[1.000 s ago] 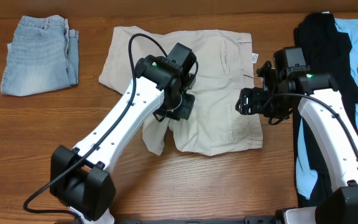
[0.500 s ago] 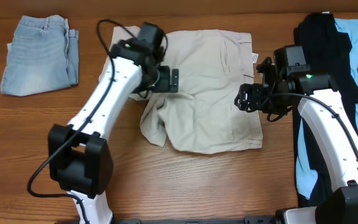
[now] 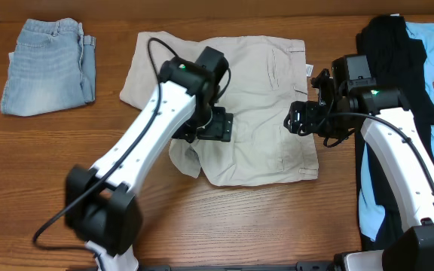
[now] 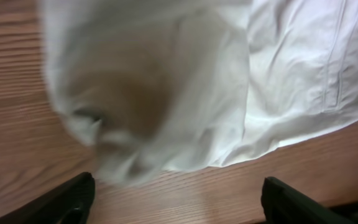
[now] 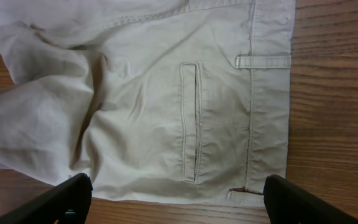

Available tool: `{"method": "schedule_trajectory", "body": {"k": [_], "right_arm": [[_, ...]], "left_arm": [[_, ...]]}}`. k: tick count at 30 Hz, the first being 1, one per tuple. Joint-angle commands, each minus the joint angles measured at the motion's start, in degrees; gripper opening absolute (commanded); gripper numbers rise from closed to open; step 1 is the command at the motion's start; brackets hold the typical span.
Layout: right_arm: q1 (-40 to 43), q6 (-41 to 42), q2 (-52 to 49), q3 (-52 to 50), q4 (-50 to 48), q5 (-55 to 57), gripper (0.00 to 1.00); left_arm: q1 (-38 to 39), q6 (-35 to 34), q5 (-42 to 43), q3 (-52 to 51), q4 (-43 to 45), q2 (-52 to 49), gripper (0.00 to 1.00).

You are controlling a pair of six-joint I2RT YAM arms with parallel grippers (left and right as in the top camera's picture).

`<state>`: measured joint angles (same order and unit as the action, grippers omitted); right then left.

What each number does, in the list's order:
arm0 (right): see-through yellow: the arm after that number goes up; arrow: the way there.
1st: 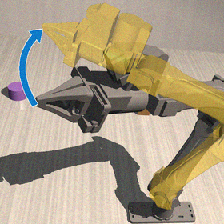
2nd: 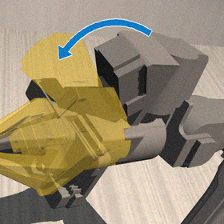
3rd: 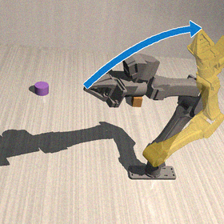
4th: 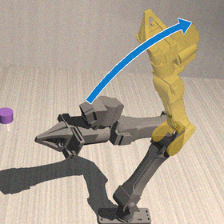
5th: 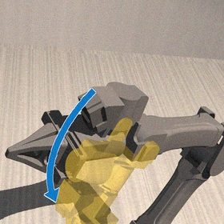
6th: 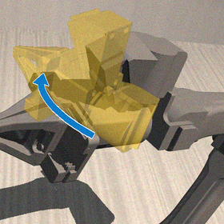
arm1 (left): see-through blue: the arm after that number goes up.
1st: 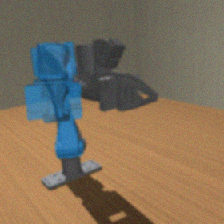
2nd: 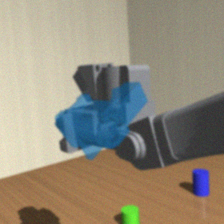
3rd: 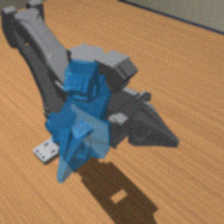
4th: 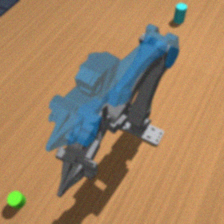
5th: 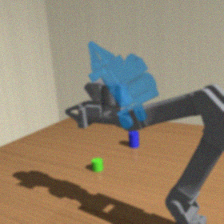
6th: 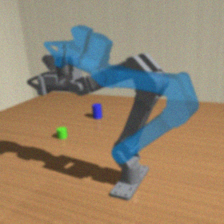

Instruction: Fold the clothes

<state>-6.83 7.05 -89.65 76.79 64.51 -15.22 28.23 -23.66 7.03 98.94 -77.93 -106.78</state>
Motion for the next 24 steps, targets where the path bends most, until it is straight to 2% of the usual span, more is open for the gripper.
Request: {"method": "schedule_trajectory", "body": {"k": [1, 4, 6, 7, 10, 13, 17, 21, 24], "right_arm": [[0.02, -0.02, 0.11, -0.13, -0.17, -0.28, 0.92], [0.02, 0.00, 0.11, -0.13, -0.48, -0.31, 0.92], [0.02, 0.00, 0.11, -0.13, -0.83, -0.31, 0.92], [0.02, 0.00, 0.11, -0.13, -1.03, -0.33, 0.92], [0.02, 0.00, 0.11, -0.13, -1.03, -0.31, 0.92], [0.02, 0.00, 0.11, -0.13, -1.01, -0.31, 0.92], [0.02, 0.00, 0.11, -0.13, -0.70, -0.31, 0.92], [0.02, 0.00, 0.11, -0.13, -0.50, -0.31, 0.92], [0.02, 0.02, 0.11, -0.13, -0.63, -0.31, 0.92]], "left_arm": [[1.33, -5.05, -6.12, -2.43, -0.07, 10.29, 0.84], [2.36, -7.50, -7.63, -7.39, 0.37, 16.44, 0.80], [2.45, -11.50, -6.86, -15.04, 2.64, 20.92, 0.66], [2.45, -12.98, -5.88, -18.67, 4.31, 22.21, 0.56], [2.45, -15.89, -1.29, -28.22, 10.10, 24.04, 0.40], [2.45, -16.63, 3.41, -36.41, 17.66, 24.00, 0.34], [2.56, -16.31, 3.39, -43.56, 24.15, 23.98, 0.22], [2.56, -12.68, 1.38, -48.76, 30.51, 23.87, 0.20], [2.56, -9.05, 1.88, -52.15, 38.66, 23.61, 0.12]]}}
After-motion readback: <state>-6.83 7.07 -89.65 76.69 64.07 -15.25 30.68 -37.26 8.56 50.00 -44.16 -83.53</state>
